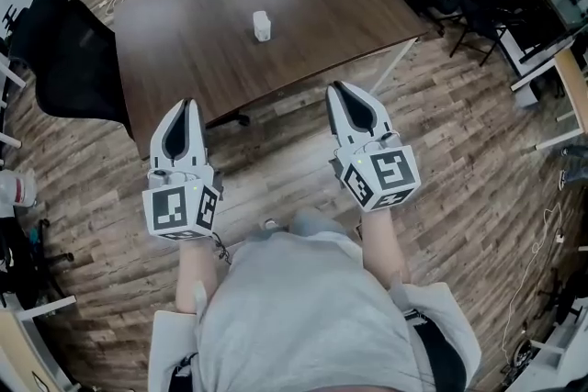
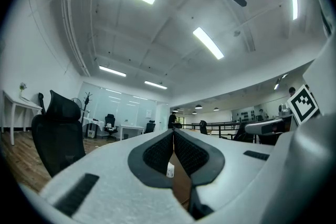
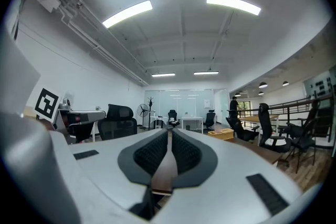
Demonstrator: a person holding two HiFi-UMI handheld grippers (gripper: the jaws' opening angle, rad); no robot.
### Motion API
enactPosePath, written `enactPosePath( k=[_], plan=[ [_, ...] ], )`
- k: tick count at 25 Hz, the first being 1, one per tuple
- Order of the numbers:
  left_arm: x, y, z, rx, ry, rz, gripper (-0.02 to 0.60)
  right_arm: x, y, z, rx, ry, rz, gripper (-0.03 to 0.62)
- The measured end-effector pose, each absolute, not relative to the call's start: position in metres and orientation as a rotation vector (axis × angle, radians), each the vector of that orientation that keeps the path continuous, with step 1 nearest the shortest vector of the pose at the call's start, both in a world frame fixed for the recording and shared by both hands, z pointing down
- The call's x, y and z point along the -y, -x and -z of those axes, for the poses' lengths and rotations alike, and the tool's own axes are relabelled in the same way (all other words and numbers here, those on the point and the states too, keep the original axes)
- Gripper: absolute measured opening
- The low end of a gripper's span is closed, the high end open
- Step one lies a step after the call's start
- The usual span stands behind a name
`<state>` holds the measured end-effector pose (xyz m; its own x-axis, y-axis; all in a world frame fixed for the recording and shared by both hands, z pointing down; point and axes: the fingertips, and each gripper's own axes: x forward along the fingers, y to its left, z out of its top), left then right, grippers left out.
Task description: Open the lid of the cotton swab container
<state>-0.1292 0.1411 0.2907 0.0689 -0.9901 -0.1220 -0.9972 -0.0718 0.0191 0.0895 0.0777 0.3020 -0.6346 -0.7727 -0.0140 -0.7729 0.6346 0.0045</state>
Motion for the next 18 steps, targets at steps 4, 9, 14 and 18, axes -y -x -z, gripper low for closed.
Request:
enactPosePath(
  k=[4, 9, 14, 18],
  plan=[
    [-0.126, 0.132, -0.292, -2.089, 2.251, -0.168, 0.011, -0.064, -0.091, -0.305, -2.834, 1.362, -0.012, 0.028],
    [-0.098, 0.137, -0.297, -2.099, 2.256, -0.150, 0.011, -0.033, -0.084, -0.308, -2.841, 1.352, -0.003, 0.028],
    [-0.061, 0.148, -0.296, -2.118, 2.231, -0.142, 0.011, 0.009, -0.068, -0.310, -2.856, 1.307, 0.011, 0.028],
    [-0.024, 0.158, -0.294, -2.134, 2.205, -0.140, 0.011, 0.050, -0.054, -0.309, -2.867, 1.266, 0.011, 0.028]
  ],
)
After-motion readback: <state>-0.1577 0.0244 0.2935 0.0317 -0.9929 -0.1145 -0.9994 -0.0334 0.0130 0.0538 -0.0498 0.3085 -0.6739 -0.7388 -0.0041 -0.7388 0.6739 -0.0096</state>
